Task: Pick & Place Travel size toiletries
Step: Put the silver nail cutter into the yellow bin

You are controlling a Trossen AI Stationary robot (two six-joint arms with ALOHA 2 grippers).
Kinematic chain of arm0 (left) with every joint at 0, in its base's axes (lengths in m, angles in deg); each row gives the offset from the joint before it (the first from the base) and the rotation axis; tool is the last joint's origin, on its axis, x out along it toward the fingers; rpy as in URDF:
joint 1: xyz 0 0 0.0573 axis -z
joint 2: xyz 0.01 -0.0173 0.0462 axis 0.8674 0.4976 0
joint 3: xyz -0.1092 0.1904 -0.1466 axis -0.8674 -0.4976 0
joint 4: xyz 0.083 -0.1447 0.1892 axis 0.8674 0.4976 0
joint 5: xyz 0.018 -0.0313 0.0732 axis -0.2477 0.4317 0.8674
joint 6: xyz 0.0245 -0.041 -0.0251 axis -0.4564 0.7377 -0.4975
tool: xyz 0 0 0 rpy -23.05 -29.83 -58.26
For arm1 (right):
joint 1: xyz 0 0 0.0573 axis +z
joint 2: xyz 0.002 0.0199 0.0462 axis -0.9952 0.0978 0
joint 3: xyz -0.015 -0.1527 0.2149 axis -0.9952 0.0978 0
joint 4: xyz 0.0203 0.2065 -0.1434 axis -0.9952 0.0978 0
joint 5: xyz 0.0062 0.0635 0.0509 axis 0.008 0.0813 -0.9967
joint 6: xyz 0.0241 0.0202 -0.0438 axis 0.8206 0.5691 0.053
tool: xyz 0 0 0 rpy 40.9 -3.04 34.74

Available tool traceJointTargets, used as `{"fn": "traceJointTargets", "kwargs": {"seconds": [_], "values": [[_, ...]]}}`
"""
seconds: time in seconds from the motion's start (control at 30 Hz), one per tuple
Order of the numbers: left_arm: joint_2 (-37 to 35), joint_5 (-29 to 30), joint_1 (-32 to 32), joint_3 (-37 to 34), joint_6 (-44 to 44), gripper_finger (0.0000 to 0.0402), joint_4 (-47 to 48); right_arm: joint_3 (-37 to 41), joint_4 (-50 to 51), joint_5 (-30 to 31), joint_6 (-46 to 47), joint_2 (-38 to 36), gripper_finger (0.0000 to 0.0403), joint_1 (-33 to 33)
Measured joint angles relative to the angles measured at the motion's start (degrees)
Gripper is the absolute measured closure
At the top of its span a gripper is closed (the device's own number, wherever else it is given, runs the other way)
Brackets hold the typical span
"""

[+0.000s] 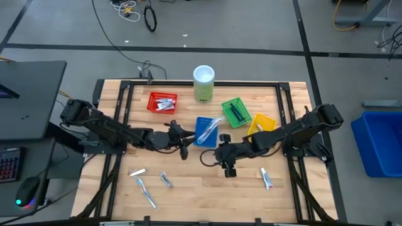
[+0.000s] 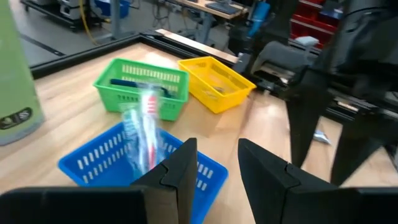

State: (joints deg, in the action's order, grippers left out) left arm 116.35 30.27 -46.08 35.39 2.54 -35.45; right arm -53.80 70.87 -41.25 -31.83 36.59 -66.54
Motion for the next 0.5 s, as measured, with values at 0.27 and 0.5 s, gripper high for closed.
{"fn": "traceJointTargets", "kwargs": {"seconds": [0.27, 0.5], "values": [[0.0, 1.16, 3.11, 0.0, -1.91, 0.0276, 0.1, 5.57, -15.5, 0.04, 5.86, 0.0, 0.0222, 1.4], [0.0, 2.59, 4.21, 0.0, -1.71, 0.0276, 0.18, 11.07, -30.74, 0.11, 7.78, 0.04, 0.0222, 1.38]]}}
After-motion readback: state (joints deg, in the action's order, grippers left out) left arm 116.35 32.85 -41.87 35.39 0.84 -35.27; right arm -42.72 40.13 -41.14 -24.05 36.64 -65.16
